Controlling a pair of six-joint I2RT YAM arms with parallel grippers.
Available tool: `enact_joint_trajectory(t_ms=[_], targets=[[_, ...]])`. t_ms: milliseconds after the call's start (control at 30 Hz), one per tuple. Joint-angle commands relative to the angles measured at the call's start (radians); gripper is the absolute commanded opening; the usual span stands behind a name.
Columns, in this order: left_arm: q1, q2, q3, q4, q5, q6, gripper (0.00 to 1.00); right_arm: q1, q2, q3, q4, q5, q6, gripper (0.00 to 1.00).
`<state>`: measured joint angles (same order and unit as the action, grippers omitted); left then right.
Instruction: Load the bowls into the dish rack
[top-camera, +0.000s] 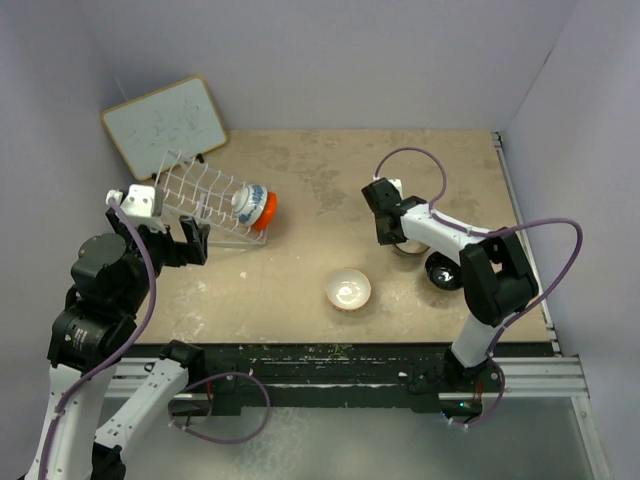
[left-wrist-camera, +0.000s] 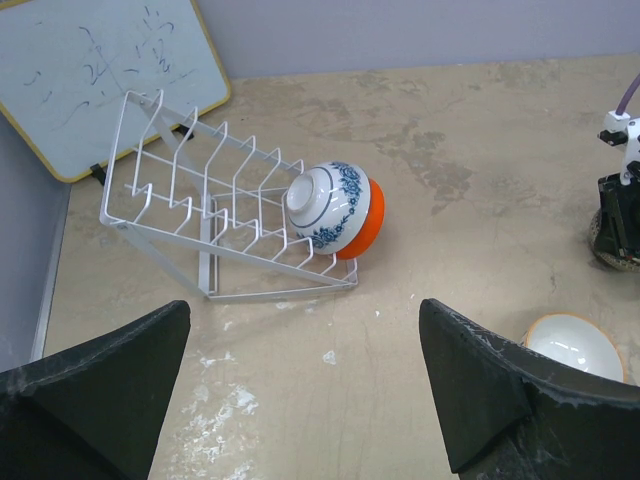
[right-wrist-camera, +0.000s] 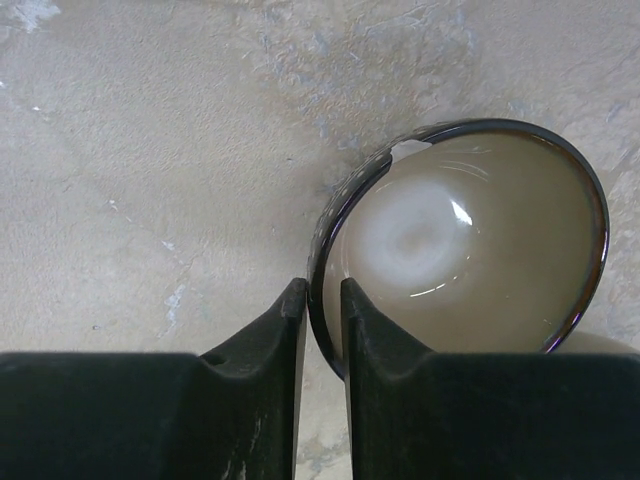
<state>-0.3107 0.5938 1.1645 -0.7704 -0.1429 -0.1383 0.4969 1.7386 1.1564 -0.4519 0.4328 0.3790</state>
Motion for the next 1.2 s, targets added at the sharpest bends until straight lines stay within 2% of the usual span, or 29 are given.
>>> enact_joint_trajectory(t_ms=[0,233,300,467,567,767,933,1033,1167], targets=[[-0.005,0.008,-0.001,0.052,-0.006,-0.002,0.99,-0.004,-0.019,0.033,0.022,0.033,-0.009,0.2],[-0.005,0.01,0.006,0.057,0.0,-0.005,0.99,-0.004,-0.003,0.038,0.024,0.036,-0.004,0.08],[-0.005,0.011,0.01,0.054,-0.002,-0.003,0.99,-0.004,-0.003,0.041,0.025,0.042,0.0,0.0],[-0.005,0.009,0.015,0.052,-0.002,-0.004,0.99,-0.004,-0.069,0.061,0.05,0.016,-0.009,0.0],[-0.005,0.011,0.016,0.053,0.003,-0.006,0.99,-0.004,-0.156,0.088,0.121,-0.115,-0.032,0.0],[-0.004,0.003,0.03,0.049,0.005,-0.011,0.99,-0.005,-0.274,0.157,0.346,-0.475,-0.009,0.0],[-0.004,0.003,0.052,0.032,0.003,-0.013,0.99,-0.004,-0.254,0.183,0.645,-0.851,0.177,0.0],[-0.004,0.003,0.067,0.028,0.002,-0.014,0.99,-0.004,-0.2,0.17,0.951,-1.046,0.378,0.0],[-0.005,0.008,0.09,0.011,-0.004,-0.008,0.99,0.007,-0.089,0.182,1.395,-1.151,0.689,0.0]])
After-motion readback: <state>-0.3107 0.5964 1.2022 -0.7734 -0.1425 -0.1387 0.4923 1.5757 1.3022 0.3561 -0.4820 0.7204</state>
